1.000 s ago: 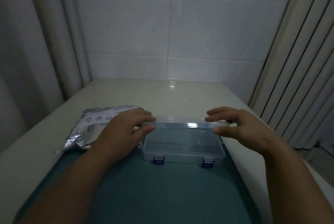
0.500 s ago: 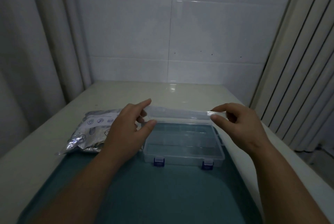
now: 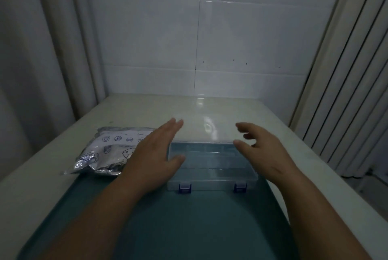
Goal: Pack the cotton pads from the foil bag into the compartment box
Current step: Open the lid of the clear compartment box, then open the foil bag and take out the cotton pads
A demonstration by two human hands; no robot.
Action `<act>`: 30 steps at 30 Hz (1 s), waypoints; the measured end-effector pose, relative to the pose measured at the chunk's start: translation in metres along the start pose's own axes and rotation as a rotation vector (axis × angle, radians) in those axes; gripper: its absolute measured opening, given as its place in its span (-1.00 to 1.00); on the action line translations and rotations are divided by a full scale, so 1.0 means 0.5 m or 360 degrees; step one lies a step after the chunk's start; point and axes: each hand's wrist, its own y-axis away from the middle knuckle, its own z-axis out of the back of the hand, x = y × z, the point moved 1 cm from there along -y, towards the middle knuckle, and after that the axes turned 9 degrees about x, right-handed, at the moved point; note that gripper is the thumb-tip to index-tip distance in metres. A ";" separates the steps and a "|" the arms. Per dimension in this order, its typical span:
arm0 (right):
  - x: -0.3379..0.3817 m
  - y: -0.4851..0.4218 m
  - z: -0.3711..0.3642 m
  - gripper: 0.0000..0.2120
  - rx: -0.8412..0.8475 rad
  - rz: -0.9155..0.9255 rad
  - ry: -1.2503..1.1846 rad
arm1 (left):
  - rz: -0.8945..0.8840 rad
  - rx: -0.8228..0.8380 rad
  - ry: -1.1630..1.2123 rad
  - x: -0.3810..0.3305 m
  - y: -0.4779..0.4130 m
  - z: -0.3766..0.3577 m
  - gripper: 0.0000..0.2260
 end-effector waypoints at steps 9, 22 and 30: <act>-0.021 -0.023 -0.058 -0.75 0.0447 -0.0154 0.0374 | 0.0076 0.0243 -0.0661 -0.002 0.001 -0.008 -0.53; -0.016 -0.022 -0.047 -0.77 0.0362 -0.0182 0.0365 | 0.0321 -0.0231 -0.0222 0.050 0.005 0.066 -0.54; 0.077 -0.021 -0.045 -0.64 0.0727 -0.0042 0.0419 | 0.1295 -0.0220 -0.0250 0.181 0.032 0.140 -0.52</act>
